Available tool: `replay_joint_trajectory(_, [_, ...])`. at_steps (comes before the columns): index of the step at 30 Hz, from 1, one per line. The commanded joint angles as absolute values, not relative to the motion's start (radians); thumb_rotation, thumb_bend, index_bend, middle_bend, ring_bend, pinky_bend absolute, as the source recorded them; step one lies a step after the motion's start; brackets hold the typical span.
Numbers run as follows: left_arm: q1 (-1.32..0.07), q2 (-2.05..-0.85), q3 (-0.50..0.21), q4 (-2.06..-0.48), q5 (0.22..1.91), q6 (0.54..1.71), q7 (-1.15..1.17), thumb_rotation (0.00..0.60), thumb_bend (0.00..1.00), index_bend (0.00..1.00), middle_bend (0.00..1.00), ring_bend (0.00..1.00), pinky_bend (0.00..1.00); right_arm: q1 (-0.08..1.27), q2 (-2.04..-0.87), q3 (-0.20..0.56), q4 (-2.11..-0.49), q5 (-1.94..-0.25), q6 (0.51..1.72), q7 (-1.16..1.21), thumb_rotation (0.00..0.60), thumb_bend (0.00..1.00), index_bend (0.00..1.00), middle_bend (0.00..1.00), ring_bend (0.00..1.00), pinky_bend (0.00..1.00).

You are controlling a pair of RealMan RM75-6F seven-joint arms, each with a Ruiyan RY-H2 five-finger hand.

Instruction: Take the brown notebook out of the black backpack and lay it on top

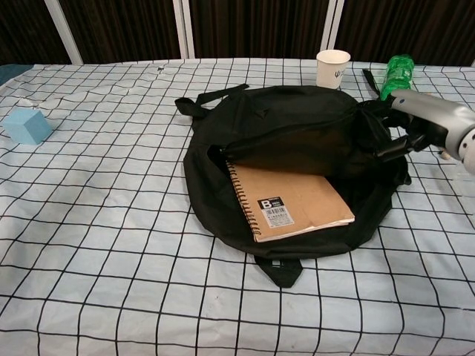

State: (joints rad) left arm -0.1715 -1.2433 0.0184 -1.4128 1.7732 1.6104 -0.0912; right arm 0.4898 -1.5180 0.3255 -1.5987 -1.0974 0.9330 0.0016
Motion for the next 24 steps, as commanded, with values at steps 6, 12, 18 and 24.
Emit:
replay_joint_trajectory(6, [-0.296, -1.271, 0.015, -1.454, 1.836, 1.460, -0.013, 0.600, 0.07, 0.22, 0.20, 0.02, 0.12, 0.562, -1.462, 0.391, -1.561, -0.983, 0.845, 0.056, 0.600, 0.51, 0.63, 0.09, 0.07, 0.12])
replay_joint_trajectory(12, [-0.410, -1.312, -0.004, -1.481, 1.848, 1.313, 0.004, 0.600, 0.07, 0.22, 0.22, 0.03, 0.13, 0.601, -1.471, 0.401, -1.511, -0.920, 0.810, 0.070, 0.600, 0.52, 0.63, 0.09, 0.07, 0.12])
replay_joint_trajectory(18, [-0.503, -1.395, -0.034, -1.494, 1.868, 1.236, 0.045, 0.600, 0.07, 0.23, 0.25, 0.07, 0.17, 0.632, -1.499, 0.398, -1.461, -0.882, 0.809, 0.070, 0.600, 0.52, 0.63, 0.09, 0.07, 0.12])
replay_joint_trajectory(24, [-0.624, -1.485, -0.079, -1.464, 1.816, 1.079, 0.062, 0.600, 0.05, 0.23, 0.24, 0.07, 0.17, 0.652, -1.525, 0.392, -1.409, -0.861, 0.832, 0.056, 0.600, 0.52, 0.63, 0.09, 0.07, 0.12])
